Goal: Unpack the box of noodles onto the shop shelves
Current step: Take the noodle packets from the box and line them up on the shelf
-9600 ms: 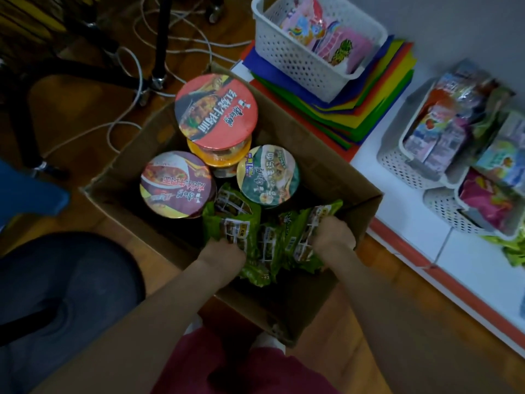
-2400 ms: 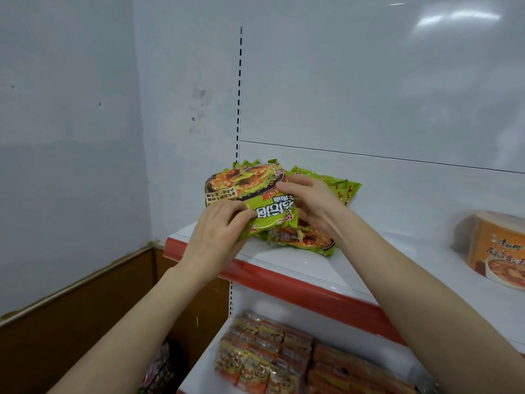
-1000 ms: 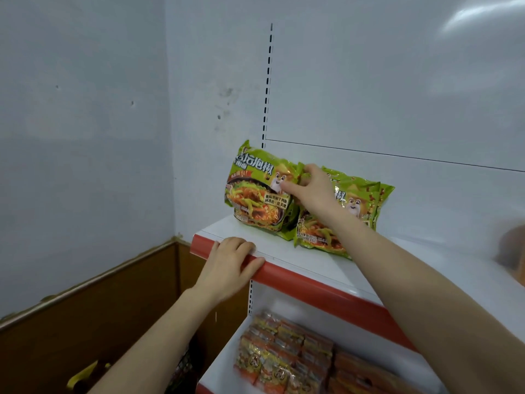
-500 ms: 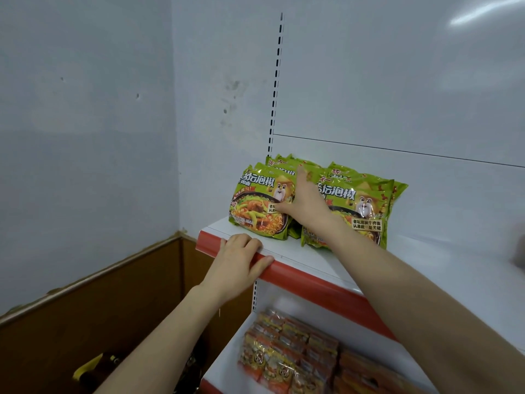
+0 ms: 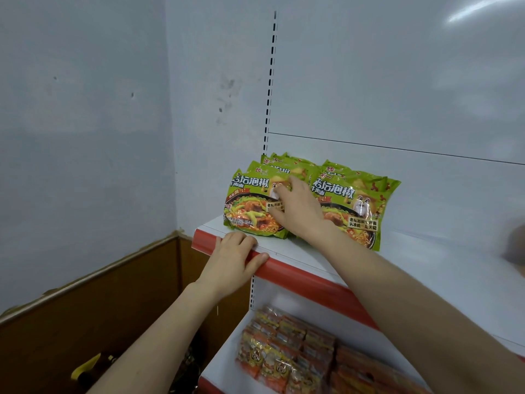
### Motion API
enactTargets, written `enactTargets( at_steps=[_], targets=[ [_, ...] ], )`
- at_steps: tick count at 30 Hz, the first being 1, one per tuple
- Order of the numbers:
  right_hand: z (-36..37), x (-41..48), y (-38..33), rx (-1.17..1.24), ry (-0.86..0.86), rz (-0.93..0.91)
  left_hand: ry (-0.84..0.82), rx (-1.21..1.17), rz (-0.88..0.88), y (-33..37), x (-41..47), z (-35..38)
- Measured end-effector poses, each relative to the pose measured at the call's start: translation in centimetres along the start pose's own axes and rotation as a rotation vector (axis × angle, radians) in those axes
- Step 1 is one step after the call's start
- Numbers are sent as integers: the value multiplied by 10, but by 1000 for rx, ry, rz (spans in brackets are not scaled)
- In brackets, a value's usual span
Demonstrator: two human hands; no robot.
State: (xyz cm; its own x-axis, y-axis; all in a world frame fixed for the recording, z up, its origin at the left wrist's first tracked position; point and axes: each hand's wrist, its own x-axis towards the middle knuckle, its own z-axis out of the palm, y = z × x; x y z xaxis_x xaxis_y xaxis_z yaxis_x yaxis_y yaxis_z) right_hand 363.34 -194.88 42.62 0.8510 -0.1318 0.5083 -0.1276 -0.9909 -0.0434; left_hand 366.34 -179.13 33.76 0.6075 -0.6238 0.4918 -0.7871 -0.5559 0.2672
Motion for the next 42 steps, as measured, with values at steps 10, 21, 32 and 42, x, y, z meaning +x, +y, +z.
enactTargets(
  at_steps=[10, 21, 32, 42],
  targets=[
    [15, 1, -3, -225, -71, -158, -14, 1, -13, 1, -1, -2],
    [16, -3, 3, -67, -122, -149, 15, 166, -76, 7, -5, 1],
    [-8, -17, 1, 108, 68, -291, 225, 284, -22, 50, -36, -5],
    [12, -90, -79, 377, 139, -352, -6, 289, -33, 44, -157, 16]
  ],
)
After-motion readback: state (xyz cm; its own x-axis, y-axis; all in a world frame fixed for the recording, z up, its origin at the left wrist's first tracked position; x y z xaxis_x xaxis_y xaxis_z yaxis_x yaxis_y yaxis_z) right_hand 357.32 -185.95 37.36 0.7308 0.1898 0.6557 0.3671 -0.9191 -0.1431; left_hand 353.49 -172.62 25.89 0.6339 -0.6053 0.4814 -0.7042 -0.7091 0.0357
